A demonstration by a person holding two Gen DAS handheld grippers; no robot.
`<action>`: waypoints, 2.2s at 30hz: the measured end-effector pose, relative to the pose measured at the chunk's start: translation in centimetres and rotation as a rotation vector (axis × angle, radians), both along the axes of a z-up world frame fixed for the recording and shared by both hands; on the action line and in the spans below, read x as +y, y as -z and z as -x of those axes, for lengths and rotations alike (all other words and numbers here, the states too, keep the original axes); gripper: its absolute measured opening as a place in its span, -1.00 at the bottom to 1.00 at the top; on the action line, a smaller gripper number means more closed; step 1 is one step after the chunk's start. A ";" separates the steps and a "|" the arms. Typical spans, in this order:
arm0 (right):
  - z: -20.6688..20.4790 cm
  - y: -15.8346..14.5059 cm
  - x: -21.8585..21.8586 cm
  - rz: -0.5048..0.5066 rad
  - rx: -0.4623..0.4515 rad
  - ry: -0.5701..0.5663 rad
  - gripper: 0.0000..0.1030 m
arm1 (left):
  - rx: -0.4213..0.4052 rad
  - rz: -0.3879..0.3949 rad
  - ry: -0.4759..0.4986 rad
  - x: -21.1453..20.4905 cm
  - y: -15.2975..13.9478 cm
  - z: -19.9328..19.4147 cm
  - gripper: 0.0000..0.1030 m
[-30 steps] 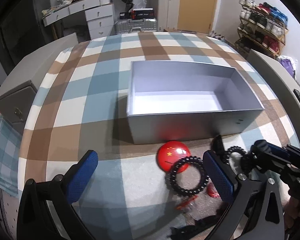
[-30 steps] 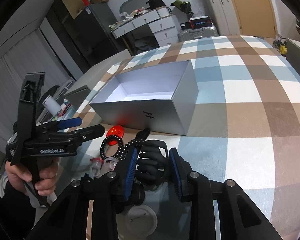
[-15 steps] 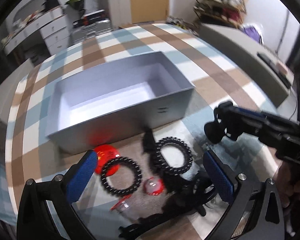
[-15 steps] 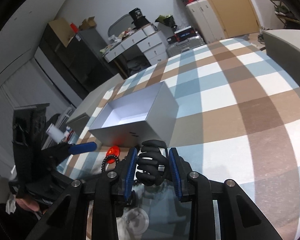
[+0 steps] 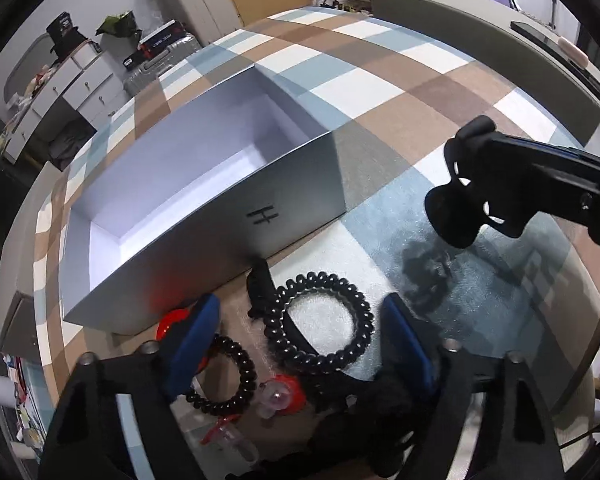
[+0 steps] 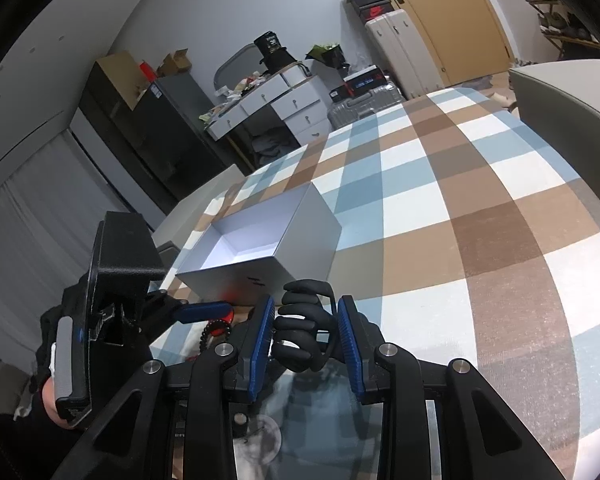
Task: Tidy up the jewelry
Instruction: 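Grasp the black coiled hair tie with the left tool while the right tool holds the claw clip, then carry both items into the grey box and open both tools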
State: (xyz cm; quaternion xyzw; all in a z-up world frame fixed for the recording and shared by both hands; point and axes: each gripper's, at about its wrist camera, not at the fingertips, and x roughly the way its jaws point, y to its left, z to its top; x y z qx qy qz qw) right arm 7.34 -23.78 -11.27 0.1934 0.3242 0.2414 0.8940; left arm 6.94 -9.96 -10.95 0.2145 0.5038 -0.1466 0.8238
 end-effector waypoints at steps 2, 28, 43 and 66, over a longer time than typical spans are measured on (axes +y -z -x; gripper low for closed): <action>0.0 0.0 -0.1 -0.006 -0.003 -0.001 -0.39 | 0.021 0.010 0.003 0.1 -0.3 0.2 -0.15; 0.0 -3.7 0.5 -0.017 -0.082 -0.004 -0.39 | -0.128 0.233 -0.030 2.6 -7.2 1.1 -0.33; -5.7 -7.5 7.3 0.026 -0.177 -0.141 -0.39 | -0.232 0.379 -0.203 9.3 -8.6 -3.7 -0.33; -12.1 -3.1 10.9 0.113 0.001 -0.189 -0.35 | -0.027 0.489 -0.236 11.9 -3.4 -9.1 -0.25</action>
